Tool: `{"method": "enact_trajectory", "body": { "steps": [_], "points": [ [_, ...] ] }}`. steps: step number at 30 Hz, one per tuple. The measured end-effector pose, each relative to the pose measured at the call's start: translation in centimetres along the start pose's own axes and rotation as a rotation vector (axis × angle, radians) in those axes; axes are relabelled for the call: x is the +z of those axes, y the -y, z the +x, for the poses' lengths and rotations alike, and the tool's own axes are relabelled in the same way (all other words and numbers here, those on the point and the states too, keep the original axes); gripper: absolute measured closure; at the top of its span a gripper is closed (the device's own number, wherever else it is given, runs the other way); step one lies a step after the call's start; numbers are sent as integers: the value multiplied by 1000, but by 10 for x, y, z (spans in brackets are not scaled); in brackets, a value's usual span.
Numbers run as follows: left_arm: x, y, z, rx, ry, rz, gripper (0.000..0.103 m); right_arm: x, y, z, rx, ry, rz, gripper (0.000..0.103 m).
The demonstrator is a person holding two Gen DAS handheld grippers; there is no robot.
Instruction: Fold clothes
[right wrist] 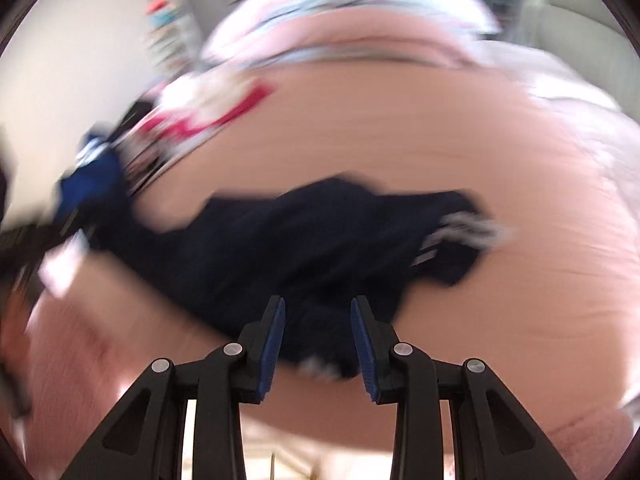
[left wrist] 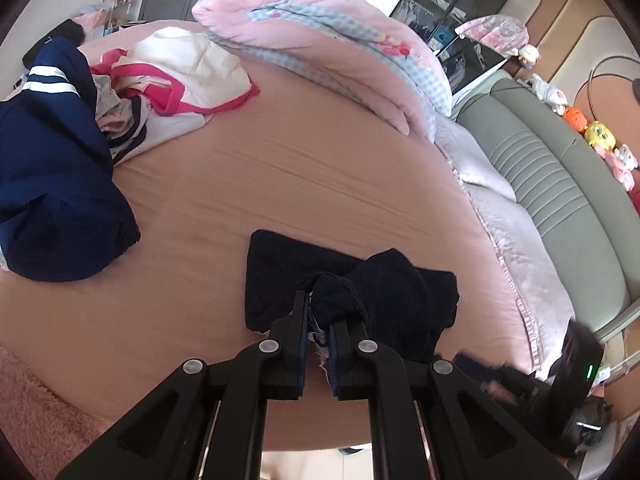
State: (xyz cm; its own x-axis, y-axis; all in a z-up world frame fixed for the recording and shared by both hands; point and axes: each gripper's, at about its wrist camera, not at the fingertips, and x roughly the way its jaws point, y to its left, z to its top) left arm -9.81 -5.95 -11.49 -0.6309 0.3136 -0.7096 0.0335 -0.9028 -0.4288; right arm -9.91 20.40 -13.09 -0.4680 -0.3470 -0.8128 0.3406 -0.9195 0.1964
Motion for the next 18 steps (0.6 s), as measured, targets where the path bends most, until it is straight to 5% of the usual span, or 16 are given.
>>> {"method": "enact_trajectory", "body": {
  "steps": [8,11,13,15,17,18],
  "points": [
    [2,9,-5,-30,7,-13,96,-9,-42,78,-157,-155,-221,69],
    [-1,4,9,81,-49,55,96,4,-23,84,-200,-117,-122,69],
    [-9,-2,24,181,-131,135,96,11,13,75,-148,-89,83,69],
    [-18,-9,40,273,-221,219,93,11,50,60,-9,-49,284,69],
    [-27,-17,53,342,-304,286,84,10,70,48,91,-43,358,64],
    [-28,-20,53,312,-316,270,80,10,76,43,120,-43,373,62]
  ]
}}
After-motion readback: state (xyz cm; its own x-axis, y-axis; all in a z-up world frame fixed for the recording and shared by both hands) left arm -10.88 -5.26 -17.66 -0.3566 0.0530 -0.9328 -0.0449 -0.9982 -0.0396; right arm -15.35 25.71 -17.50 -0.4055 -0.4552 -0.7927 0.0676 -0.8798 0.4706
